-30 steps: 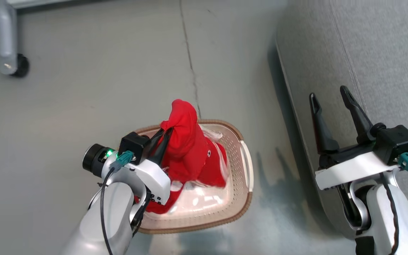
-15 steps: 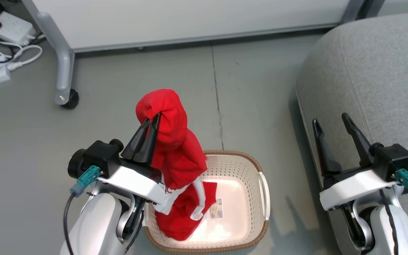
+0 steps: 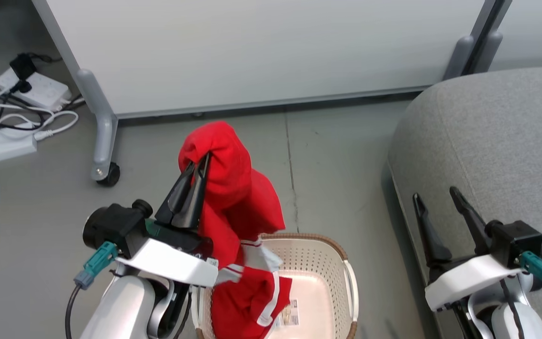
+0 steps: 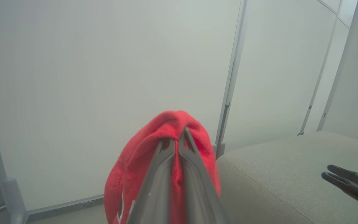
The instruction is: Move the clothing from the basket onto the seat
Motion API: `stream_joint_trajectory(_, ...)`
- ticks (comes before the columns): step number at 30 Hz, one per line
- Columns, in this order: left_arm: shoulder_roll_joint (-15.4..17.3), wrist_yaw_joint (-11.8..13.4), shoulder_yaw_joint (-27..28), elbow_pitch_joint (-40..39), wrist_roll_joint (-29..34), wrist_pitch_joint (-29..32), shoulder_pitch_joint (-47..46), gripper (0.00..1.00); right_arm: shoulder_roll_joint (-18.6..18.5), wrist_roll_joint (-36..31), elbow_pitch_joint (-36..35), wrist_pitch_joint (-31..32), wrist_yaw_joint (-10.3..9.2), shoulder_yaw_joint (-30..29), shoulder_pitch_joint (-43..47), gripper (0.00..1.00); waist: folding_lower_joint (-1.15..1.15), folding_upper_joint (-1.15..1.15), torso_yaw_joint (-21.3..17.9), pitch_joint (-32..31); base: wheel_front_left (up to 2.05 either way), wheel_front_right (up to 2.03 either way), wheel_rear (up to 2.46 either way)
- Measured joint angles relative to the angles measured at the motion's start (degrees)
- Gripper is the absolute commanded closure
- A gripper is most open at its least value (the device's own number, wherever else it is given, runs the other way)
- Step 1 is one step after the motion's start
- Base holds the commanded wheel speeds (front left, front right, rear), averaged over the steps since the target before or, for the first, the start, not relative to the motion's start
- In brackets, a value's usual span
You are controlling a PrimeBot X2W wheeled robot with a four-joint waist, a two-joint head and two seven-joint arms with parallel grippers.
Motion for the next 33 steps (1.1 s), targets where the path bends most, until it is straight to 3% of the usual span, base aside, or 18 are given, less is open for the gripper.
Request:
stream_joint_trajectory(12,1.1,2.4,-1.0,-5.0,-0.3,2.3,6.6,1.00,0.0,1.3,-0.5,0.8,0.00,-0.2,4.1,0.00,0.00,0.00,0.0,-4.3,0.00,0.00,0.00)
stream_joint_trajectory(24,1.4,2.6,-1.8,-5.9,-0.2,2.6,6.8,1.00,0.0,1.7,-1.0,1.1,0.00,0.1,4.7,0.00,0.00,0.00,0.4,-4.2,0.00,0.00,0.00)
stream_joint_trajectory(33,1.5,2.6,-2.5,-6.2,-0.2,2.4,6.6,1.00,-0.1,2.9,-1.9,1.0,0.00,5.4,2.0,0.00,0.00,0.00,0.7,-4.3,0.00,0.00,0.00)
